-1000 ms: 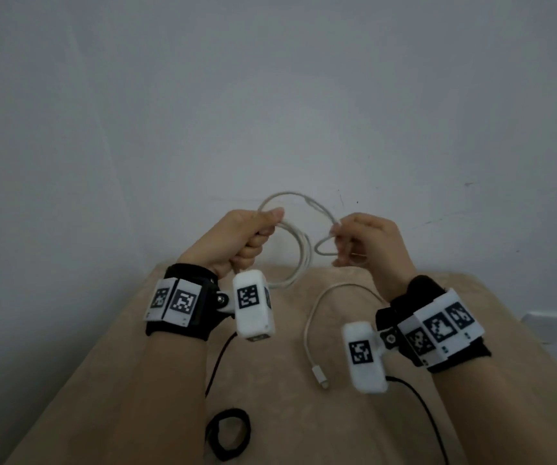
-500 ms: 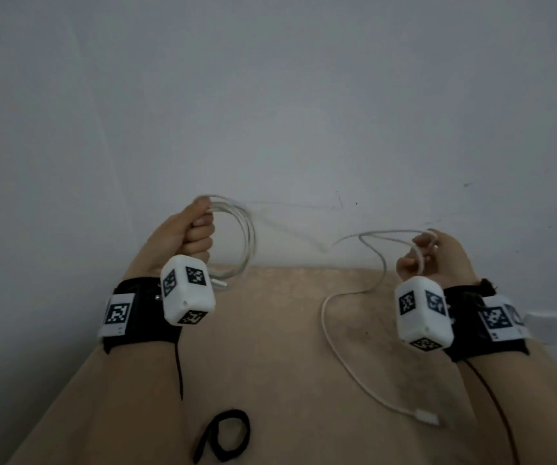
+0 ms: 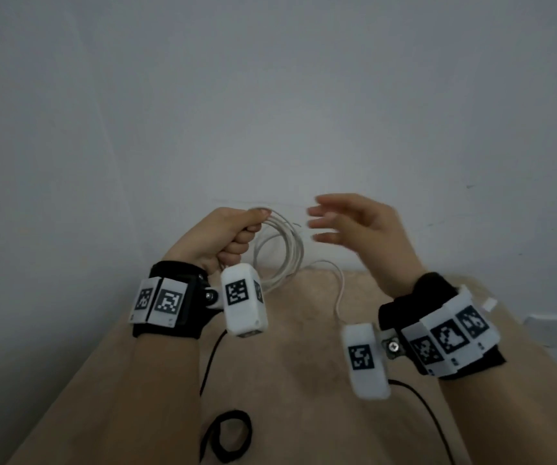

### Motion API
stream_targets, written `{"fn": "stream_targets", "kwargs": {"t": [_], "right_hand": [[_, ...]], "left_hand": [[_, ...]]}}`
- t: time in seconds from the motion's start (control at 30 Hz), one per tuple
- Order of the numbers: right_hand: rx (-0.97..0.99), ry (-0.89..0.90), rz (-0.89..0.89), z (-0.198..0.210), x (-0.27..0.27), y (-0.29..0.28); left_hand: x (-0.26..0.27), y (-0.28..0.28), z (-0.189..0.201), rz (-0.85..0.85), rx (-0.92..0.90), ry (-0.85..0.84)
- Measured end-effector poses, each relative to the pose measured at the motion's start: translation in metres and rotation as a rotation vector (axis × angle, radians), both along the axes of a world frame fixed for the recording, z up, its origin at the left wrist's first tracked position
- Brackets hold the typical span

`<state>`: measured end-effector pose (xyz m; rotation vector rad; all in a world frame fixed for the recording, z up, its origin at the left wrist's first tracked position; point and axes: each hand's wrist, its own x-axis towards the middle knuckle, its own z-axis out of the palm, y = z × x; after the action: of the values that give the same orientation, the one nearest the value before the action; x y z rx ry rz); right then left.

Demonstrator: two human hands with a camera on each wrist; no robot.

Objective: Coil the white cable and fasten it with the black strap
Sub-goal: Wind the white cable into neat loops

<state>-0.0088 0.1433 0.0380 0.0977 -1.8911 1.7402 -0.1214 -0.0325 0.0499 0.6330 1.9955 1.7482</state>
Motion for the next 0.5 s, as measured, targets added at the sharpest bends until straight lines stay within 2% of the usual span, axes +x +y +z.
{"fn": "stream_targets", "kwargs": {"t": [0.07, 0.13, 0.27, 0.4, 0.5], "right_hand": [[0.217, -0.136, 0.069, -0.008, -0.007, -0.012], [0.297, -0.232, 0.076, -0.018, -0.011, -0.016], [0.192, -0.234, 0.089, -0.023, -0.008, -0.009], [0.261, -0.059, -0.128, -0.019, -0.008, 0.009], [0.087, -0.049, -0.123, -0.016, -0.004, 0.020]], "left_hand": [[0.005, 0.003, 0.004, -0.025, -0.015, 0.019], [0.007, 0.003, 0.006, -0.048, -0.007, 0.012], [0.006, 0.002, 0.007, -0.090, 0.014, -0.009], [0.007, 0.001, 0.005, -0.133, -0.040, 0.030], [0.009, 0.000, 0.006, -0.198, -0.024, 0.004]]}}
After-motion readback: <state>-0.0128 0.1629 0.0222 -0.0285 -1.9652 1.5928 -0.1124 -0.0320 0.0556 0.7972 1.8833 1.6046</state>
